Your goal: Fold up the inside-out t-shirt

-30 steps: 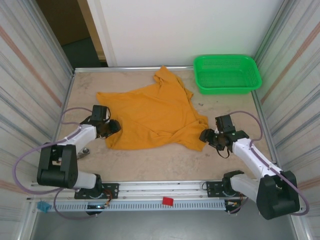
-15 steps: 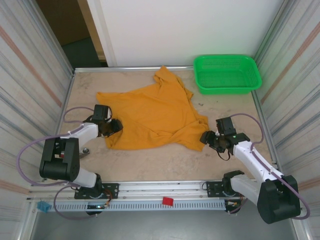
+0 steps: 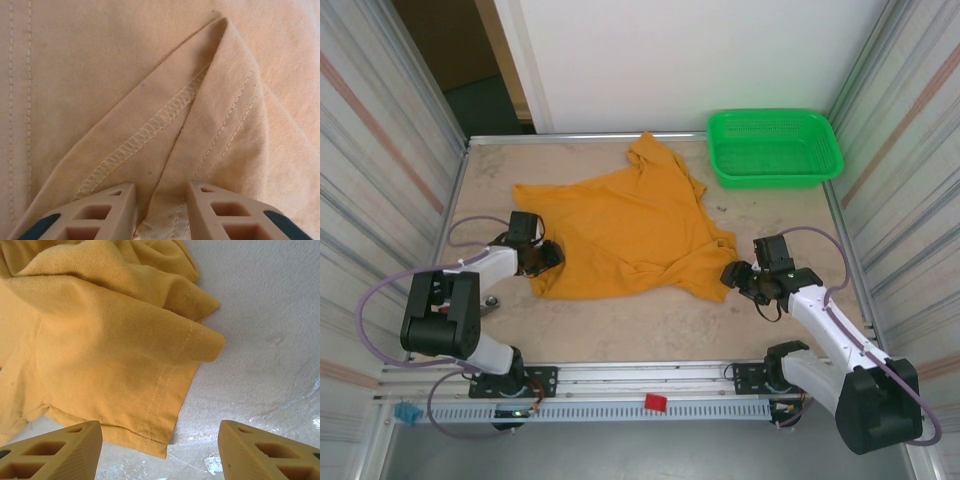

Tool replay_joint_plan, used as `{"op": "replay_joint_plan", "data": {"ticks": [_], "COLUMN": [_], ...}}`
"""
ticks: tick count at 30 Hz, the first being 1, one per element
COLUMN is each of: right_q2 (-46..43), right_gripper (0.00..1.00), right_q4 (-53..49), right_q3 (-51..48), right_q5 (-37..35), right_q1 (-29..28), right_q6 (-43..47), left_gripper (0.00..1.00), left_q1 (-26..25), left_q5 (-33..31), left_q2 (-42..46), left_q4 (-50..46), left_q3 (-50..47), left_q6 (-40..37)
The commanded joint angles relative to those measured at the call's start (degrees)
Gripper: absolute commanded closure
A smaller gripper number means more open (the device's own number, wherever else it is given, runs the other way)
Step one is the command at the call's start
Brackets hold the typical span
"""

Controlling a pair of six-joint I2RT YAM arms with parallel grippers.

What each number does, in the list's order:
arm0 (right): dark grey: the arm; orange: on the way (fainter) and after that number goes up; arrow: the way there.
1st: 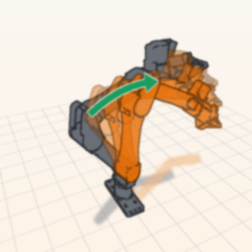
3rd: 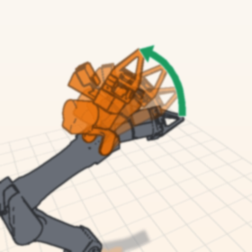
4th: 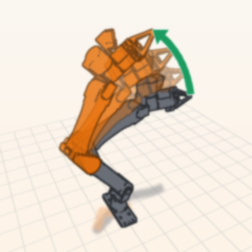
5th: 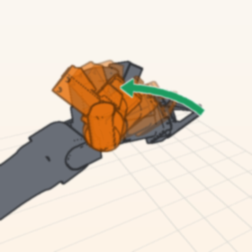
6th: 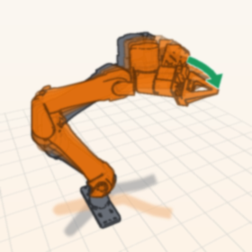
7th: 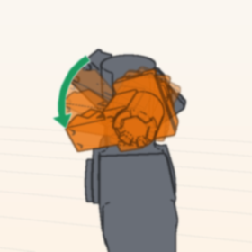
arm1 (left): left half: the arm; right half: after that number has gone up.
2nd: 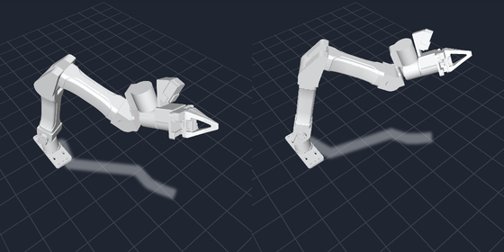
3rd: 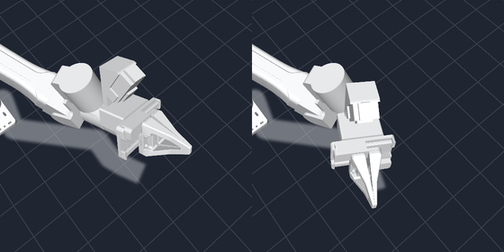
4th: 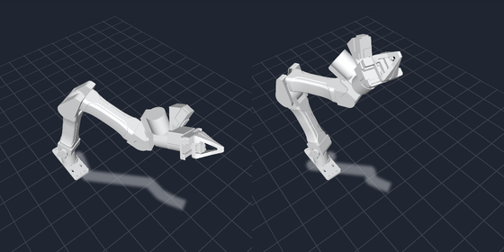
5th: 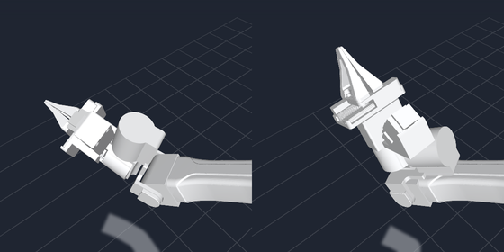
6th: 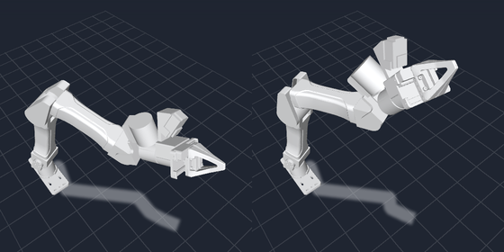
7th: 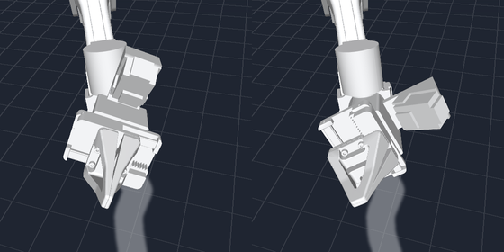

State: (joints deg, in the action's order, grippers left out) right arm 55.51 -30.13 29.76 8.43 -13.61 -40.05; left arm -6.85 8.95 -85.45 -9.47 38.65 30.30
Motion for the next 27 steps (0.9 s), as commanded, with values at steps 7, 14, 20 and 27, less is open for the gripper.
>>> {"op": "replay_joint_plan", "data": {"ticks": [7, 14, 20, 27], "right_q2": [-1.1, -1.6, -0.1, 2.4], "right_gripper": [0.39, 0.39, 0.35, 0.32], "right_q4": [-1.9, -2.1, -0.9, -0.4], "right_q3": [0.8, 1.0, 0.8, -1.3], "right_q5": [-1.0, -0.4, 0.7, 1.3], "right_q1": [-0.1, 0.0, -0.2, -0.5], "right_q6": [-0.9, -0.8, -0.8, -0.2], "left_gripper": [1.0, 1.0, 1.0, 1.0], "left_q1": [-0.3, -0.3, -0.1, 0.1], "left_q5": [0.1, 0.3, -0.7, -2.4], "left_q2": [0.8, 16.1, 29.2, 40.8], "left_q4": [1.1, -7.9, -14.9, -18.4], "left_q3": [-0.9, 1.0, 0.9, -3.5], "left_q6": [-0.3, 0.2, 0.9, 4.1]}}
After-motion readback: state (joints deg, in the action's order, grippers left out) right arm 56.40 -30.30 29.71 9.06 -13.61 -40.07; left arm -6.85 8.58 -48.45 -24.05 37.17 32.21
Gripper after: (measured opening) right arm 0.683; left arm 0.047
